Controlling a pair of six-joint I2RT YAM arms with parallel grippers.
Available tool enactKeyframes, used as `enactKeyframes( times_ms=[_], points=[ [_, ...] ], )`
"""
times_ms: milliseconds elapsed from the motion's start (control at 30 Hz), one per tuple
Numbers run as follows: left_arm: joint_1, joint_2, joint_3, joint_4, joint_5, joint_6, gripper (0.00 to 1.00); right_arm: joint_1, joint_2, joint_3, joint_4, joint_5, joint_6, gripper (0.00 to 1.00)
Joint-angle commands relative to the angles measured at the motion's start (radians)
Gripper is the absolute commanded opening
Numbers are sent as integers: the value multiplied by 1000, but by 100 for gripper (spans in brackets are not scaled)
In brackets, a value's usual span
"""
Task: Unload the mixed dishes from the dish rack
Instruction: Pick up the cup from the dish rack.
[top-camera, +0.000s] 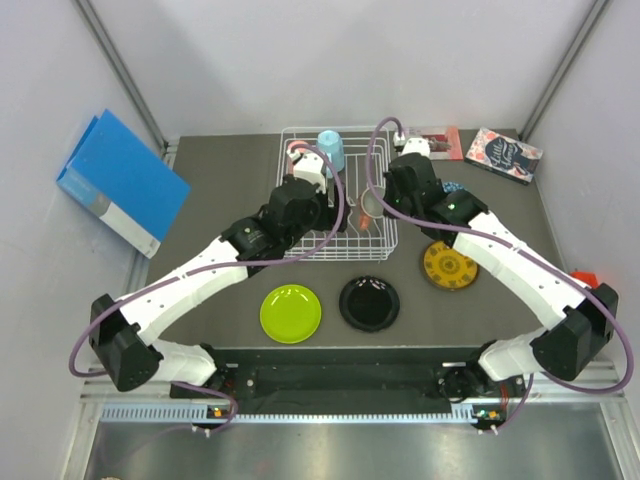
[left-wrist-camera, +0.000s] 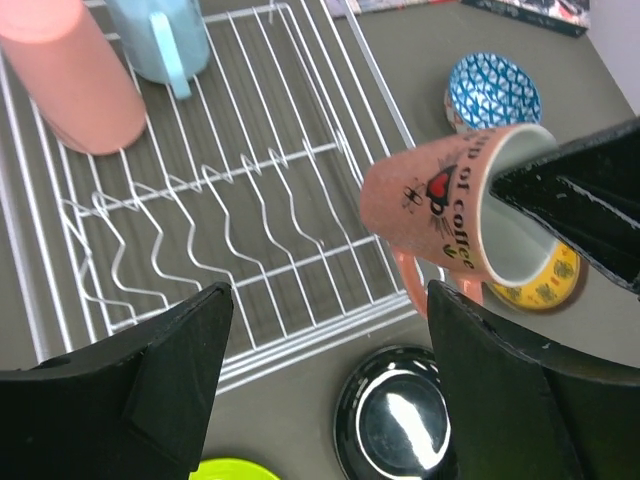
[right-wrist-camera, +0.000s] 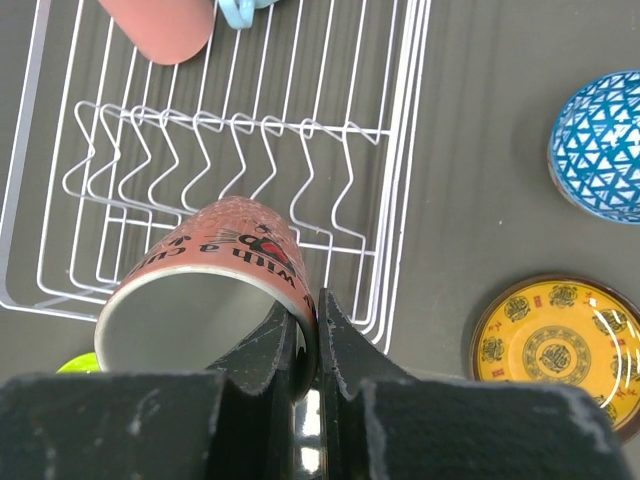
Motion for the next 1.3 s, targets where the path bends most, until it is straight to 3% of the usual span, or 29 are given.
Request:
enactKeyframes(
  times_ms=[0, 400, 533, 933, 1067, 1267],
  points=[
    [-16, -22, -3, 109, 24, -29, 82, 26, -3, 62, 70, -13, 21, 0],
    [-57, 30, 60, 82, -5, -1, 75, 88, 34, 74, 86, 8, 24, 0],
    [-88, 75, 94, 45, -77, 26, 58, 105, 43, 84, 82, 27, 21, 0],
    [-141, 144, 151, -38, -252, 71, 36, 125, 39, 102, 70, 63, 7, 0],
    [-141, 140, 143, -43, -263, 79, 36, 125, 31, 101, 72, 67, 1, 0],
    [-141, 153, 134, -47, -278, 70, 50, 131, 23, 101, 76, 56, 2, 0]
  ],
)
